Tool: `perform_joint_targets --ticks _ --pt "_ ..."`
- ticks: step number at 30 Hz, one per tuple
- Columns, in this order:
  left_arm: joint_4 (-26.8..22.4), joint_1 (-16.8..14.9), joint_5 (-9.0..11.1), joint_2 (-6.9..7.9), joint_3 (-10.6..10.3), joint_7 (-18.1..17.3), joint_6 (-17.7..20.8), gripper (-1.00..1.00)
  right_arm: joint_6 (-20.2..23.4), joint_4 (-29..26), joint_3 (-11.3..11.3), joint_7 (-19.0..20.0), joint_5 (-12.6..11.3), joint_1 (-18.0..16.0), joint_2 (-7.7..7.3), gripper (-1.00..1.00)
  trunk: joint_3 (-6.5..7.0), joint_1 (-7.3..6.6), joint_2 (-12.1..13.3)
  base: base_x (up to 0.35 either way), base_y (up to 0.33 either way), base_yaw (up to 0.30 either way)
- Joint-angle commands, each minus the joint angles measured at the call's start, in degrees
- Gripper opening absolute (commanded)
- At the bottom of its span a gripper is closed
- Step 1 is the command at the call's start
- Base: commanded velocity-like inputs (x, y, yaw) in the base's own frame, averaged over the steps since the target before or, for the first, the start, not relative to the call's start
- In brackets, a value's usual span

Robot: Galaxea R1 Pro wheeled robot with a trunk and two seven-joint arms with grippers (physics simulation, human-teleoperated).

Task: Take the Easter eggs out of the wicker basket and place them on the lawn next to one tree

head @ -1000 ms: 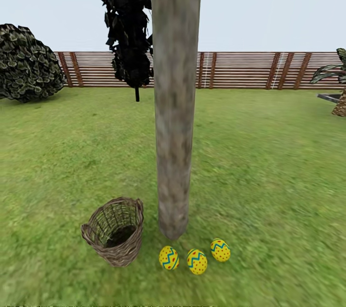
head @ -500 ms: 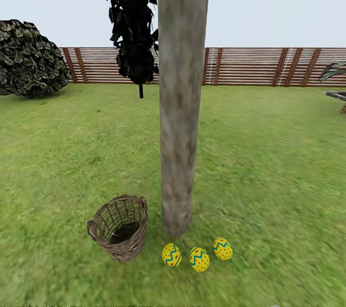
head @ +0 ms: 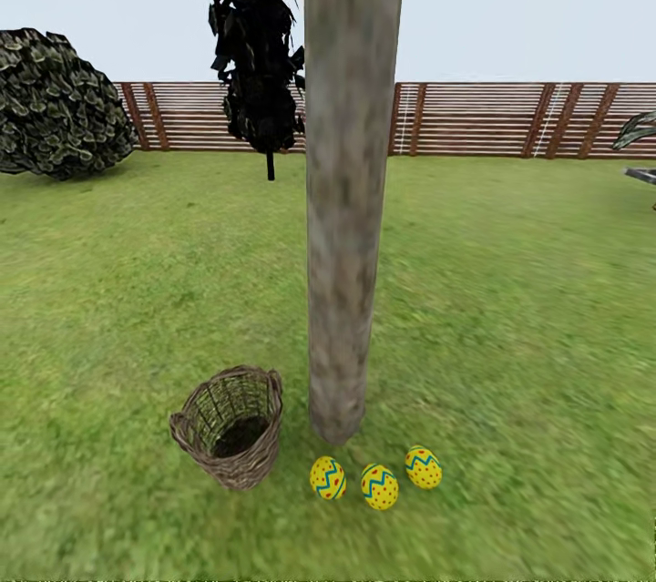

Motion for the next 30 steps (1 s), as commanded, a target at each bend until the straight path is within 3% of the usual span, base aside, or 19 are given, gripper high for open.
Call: perform_joint_targets --ticks 1,21,26,30 --pt "-0.1 0.0 0.5 -0.08 -0.4 0.0 0.2 1.0 -0.2 0.2 0.4 -0.1 -0.4 0.0 0.03 1.0 0.05 -0.23 0.4 0.0 0.0 0.0" --pt "0.1 0.0 0.6 -0.3 -0.4 0.0 0.3 1.0 0.0 0.6 0.2 -0.3 -0.6 0.2 0.02 1.0 3.04 -4.62 8.4 0.0 0.0 0.0" --pt "0.1 0.0 0.7 -0.26 -0.4 0.0 0.3 1.0 0.7 1.1 0.1 -0.2 -4.0 0.2 0.0 1.0 2.85 -4.84 8.8 0.0 0.0 0.0" --pt "0.1 0.0 0.7 -0.26 -0.4 0.0 0.2 1.0 4.8 1.2 0.2 -0.1 -5.5 0.2 0.03 1.0 2.5 -4.84 8.8 0.0 0.0 0.0"
